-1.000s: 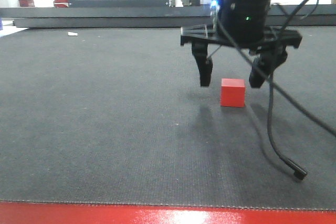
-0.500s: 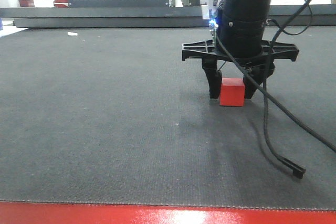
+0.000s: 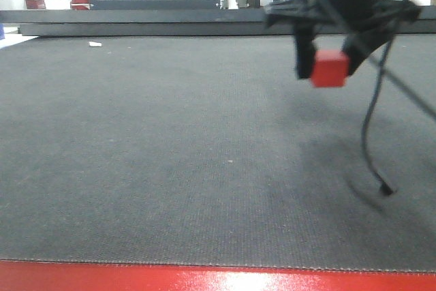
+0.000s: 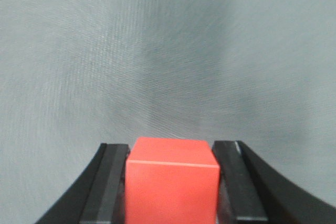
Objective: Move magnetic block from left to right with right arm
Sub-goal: 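Close the right gripper on the red cube and lift it, then hold the red cube raised in the right gripper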
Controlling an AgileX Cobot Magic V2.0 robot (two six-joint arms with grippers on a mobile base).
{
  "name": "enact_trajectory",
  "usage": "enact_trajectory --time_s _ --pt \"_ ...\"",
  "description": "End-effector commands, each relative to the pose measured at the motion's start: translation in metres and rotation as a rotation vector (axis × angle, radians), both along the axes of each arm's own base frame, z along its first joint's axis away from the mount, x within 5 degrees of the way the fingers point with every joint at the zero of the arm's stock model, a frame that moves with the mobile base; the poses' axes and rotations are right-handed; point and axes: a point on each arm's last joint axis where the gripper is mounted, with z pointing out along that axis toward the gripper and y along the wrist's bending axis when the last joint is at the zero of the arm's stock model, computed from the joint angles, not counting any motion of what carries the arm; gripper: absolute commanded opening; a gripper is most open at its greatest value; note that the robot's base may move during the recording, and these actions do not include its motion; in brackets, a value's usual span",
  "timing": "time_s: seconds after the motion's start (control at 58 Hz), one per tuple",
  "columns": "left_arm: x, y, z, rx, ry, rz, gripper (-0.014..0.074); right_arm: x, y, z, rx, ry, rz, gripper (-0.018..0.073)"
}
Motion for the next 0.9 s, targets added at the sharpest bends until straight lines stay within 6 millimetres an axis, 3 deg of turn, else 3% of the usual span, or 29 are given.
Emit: enact_trajectory --time_s 0.0,0.276,0.655,0.879 --pt "-0.001 0.001 0.006 -0.018 -0.087 0.004 -0.0126 -0.017 -0.021 0.032 -0.01 -0.128 0.052 0.0181" --pt "-0.001 0.001 0.006 -0.018 -0.087 0.004 -0.0126 -0.089 -0.07 0.027 -0.013 -0.219 0.026 0.0181" --pt "-0.001 0.001 0.006 -0.018 -0.087 0.004 -0.0126 -0.195 -0.093 0.016 0.053 -0.451 0.055 0.0181" --pt "-0.001 0.001 0.006 -0.018 -0.087 0.004 -0.0126 -0.245 -0.107 0.032 0.079 -0.632 0.048 0.0181"
